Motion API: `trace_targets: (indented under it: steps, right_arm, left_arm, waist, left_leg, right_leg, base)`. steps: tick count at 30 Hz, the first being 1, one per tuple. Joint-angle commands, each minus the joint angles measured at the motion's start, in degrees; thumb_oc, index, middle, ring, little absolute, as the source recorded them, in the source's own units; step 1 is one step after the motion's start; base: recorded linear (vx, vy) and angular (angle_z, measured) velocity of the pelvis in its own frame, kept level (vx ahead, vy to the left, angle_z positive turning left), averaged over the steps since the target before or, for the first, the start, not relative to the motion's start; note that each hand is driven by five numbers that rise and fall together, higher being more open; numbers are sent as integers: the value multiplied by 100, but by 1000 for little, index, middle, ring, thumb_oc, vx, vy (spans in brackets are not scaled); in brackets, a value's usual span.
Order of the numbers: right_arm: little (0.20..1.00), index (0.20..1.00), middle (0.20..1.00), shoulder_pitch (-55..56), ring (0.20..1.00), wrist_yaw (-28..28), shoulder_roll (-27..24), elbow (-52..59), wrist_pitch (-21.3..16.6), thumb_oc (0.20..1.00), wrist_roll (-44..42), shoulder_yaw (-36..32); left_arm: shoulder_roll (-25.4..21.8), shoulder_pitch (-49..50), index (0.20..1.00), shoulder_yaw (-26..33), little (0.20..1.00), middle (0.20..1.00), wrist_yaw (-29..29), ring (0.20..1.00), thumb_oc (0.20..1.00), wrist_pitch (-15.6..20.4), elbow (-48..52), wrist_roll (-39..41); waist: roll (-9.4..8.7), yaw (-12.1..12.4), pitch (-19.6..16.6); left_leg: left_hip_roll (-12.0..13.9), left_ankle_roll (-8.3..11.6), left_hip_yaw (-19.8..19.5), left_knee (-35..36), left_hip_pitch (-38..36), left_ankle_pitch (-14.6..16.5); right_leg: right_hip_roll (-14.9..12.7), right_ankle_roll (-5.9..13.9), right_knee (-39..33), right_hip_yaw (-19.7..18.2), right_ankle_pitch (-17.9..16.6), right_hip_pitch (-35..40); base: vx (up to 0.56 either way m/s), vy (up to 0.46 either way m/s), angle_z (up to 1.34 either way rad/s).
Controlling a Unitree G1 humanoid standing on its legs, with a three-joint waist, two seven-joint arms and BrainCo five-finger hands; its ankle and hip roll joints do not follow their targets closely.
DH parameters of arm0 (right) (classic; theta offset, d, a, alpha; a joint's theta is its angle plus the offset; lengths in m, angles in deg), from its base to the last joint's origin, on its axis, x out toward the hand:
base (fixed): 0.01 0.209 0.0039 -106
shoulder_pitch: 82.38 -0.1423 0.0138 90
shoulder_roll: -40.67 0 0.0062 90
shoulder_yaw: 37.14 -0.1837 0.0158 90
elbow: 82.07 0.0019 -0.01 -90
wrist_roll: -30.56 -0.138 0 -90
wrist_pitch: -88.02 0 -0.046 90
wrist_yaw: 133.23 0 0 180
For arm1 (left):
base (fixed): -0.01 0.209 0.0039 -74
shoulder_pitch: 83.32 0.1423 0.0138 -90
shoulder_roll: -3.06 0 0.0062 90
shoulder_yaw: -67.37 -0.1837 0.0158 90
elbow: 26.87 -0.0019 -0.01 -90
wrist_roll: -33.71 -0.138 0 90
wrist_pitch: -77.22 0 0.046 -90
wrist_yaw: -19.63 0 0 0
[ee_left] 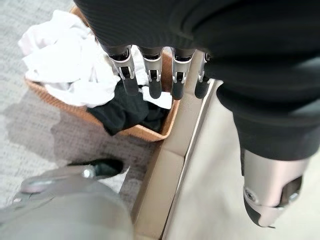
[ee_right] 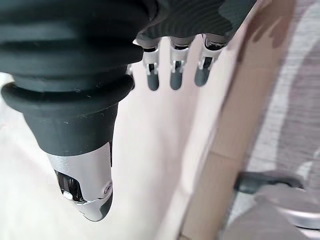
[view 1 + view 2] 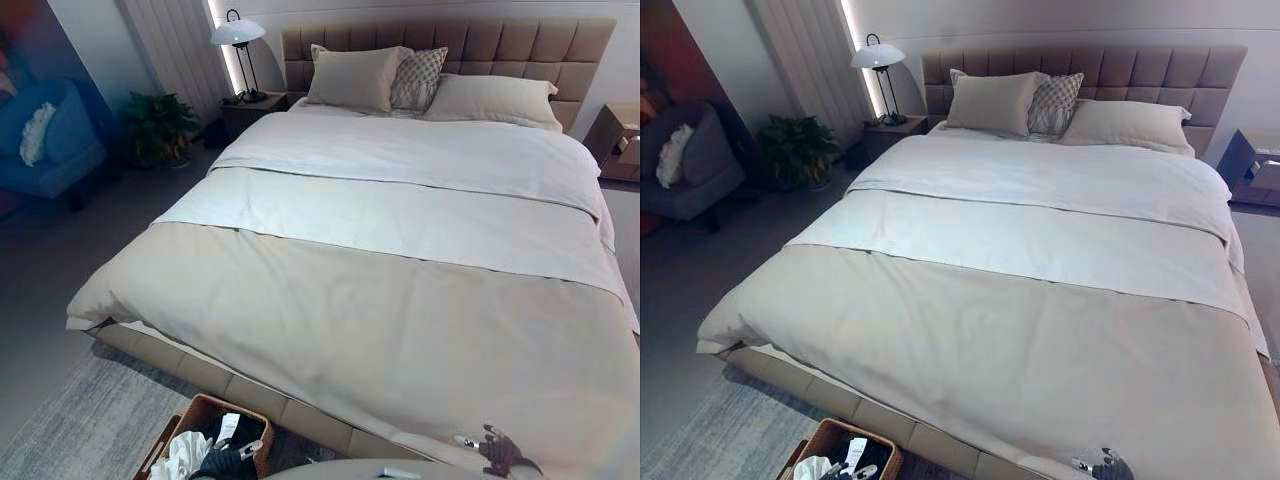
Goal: Pick up clothes into the bucket
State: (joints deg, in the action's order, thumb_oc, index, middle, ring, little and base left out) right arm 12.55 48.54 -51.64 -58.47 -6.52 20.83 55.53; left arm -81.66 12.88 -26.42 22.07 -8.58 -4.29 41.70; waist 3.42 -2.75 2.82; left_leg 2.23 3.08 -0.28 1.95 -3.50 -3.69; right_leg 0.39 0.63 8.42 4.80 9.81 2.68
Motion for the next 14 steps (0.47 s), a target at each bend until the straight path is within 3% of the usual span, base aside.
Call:
trace_targets:
  steps: [1,14]
  right_arm:
    - [1000,1000,1000,-223,1000,5,115,-97,-18,1000,-32,-59]
    - [1000,1000,1000,-247,1000,36,253,-287,26,1000,143,93]
  left_arm:
    - [-24,-149,1000,77,1000,1000,52,1000,1000,17,-194,-198]
    - [-72,-243,1000,-199,1000,1000,112,1000,1000,47,-15,-499]
  waist:
    - [-260,-43,55]
    - [-305,12,34]
  left_leg:
    - [-314,-178,-52,-200,-87,368]
    - [-348,-219,-46,-163,-209,458]
  right_leg:
    - [-318,370,-826,18,-861,230]
    - [-381,431,-871,6,-858,368]
  base:
    - [16,-1,8]
    - [4,1,-1]
